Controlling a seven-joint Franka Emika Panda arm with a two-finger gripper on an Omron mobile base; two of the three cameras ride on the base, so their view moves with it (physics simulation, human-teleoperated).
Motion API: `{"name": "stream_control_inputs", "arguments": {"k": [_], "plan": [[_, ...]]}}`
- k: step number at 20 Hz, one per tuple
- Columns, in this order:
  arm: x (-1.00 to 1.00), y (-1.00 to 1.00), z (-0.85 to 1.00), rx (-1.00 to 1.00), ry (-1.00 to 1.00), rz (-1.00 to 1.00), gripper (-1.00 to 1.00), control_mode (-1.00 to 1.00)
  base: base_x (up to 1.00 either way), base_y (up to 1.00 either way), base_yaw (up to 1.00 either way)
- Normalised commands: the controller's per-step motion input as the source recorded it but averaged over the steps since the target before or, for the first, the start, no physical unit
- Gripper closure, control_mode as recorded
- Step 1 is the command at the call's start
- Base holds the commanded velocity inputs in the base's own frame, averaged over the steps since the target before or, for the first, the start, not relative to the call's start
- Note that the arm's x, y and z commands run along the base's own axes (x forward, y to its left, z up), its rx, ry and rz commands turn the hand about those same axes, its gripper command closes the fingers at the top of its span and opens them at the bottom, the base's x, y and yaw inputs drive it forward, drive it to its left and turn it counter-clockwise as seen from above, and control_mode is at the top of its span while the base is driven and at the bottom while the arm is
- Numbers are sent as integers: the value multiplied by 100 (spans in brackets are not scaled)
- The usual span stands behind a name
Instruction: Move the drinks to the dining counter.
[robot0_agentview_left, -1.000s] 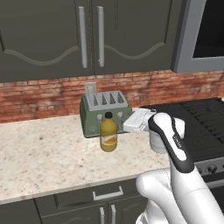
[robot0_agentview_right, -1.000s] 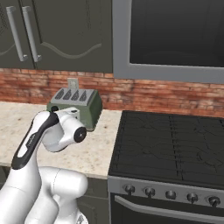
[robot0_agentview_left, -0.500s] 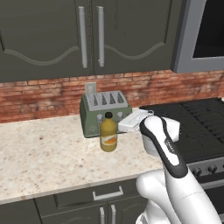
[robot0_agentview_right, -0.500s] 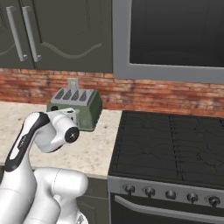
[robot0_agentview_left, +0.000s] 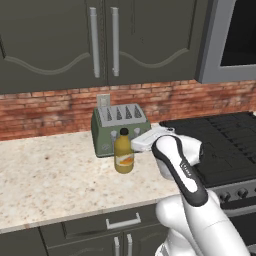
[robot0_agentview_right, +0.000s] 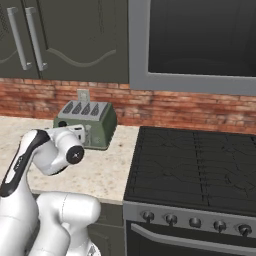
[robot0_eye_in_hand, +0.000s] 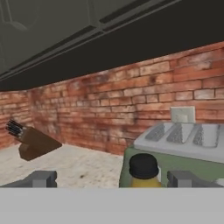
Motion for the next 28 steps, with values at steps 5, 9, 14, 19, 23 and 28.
{"name": "stream_control_inputs", "arguments": {"k": [5, 9, 14, 19, 23, 28], "plan": [[25, 2, -49, 0, 0, -11, -100, -100, 0, 0, 0], [23, 10, -36, 0, -6, -15, -100, -100, 0, 0, 0], [21, 4, -36, 0, -5, -15, -100, -100, 0, 0, 0], [21, 0, -35, 0, 0, -14, -100, -100, 0, 0, 0], [18, 4, -18, 0, 0, -10, -100, -100, 0, 0, 0], [6, 4, -1, 0, 0, -5, -100, -100, 0, 0, 0]]}}
